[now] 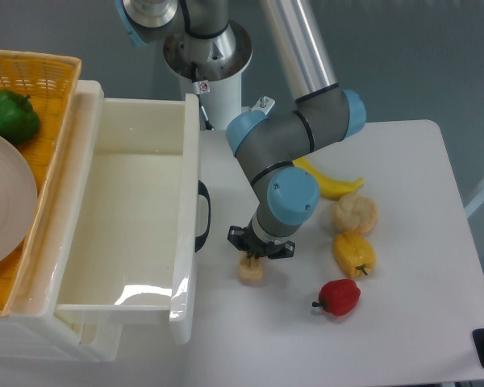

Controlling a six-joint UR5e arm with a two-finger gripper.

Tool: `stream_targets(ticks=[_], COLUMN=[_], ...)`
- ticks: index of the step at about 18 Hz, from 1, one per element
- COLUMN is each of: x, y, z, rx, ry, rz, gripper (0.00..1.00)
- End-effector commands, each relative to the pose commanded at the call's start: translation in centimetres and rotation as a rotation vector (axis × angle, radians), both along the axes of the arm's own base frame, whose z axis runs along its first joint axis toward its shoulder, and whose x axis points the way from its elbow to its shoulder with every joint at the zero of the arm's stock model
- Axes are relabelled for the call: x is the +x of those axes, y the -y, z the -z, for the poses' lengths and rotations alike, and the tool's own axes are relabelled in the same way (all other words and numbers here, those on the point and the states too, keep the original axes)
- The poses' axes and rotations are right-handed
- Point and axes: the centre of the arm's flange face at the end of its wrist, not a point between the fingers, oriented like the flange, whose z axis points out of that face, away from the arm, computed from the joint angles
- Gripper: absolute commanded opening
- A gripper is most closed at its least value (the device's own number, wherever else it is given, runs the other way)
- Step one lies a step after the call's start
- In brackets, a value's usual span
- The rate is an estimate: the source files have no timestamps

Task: Pick up the square bread
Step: 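Lift the held bread up and carry it toward the bun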

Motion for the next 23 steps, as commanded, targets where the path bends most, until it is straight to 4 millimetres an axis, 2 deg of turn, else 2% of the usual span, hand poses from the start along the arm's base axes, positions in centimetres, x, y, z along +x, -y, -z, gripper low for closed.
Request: stream_targets(ticks=[2, 6, 10, 12, 15, 23], x=[-0.4, -1.6, -2.9, -2.9, -3.5, -3.3], y=[0.4, 2.7, 3.9, 4.6, 5.4, 5.3], z=[-1.9, -6.4, -8.9, -10.4, -10.7, -10.7], rx=[0.022, 0.067, 0.096, 0.107, 0.108, 0.107], ry=[-0.023, -0.079, -0.124, -0.144, -0.146, -0.147], rz=[0.002, 0.061, 0.090, 0.083, 0.066, 0.068], gripper=[0.02, 0.02, 0.02, 0.02, 0.02, 0.02])
